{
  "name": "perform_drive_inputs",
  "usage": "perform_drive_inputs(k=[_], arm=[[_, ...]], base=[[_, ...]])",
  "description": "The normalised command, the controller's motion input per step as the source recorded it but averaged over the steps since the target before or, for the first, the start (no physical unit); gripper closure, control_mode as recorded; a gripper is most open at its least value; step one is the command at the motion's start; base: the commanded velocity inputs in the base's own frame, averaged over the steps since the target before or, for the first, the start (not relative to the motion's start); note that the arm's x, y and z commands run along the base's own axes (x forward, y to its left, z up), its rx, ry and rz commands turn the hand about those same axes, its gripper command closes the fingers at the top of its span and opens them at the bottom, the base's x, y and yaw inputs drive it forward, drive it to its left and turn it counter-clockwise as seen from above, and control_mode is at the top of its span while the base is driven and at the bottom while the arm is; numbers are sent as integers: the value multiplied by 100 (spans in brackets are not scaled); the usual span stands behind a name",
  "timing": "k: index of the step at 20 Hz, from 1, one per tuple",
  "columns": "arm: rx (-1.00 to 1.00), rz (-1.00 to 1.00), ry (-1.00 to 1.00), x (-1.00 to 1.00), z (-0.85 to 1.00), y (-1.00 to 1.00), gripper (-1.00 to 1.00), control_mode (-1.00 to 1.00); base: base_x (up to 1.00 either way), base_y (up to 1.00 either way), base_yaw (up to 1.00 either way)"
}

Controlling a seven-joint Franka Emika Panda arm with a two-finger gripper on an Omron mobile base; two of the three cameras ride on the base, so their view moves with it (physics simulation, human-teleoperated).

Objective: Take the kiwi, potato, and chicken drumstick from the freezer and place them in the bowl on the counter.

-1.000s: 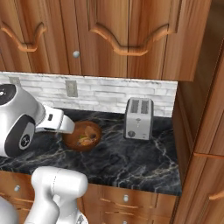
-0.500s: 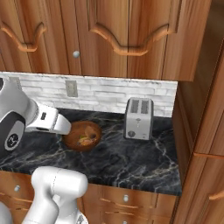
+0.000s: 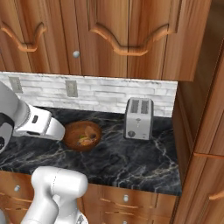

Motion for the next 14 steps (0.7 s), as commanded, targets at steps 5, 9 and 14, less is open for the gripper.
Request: perform_drive_inputs(k=[5,9,14], arm=[[0,0,0,6,-3,0,-100,-100],[0,0,0,18,-11,0,-100,-100],[0,0,0,31,-38,0,-100,-100]], base=[[0,0,0],[0,0,0],[0,0,0]])
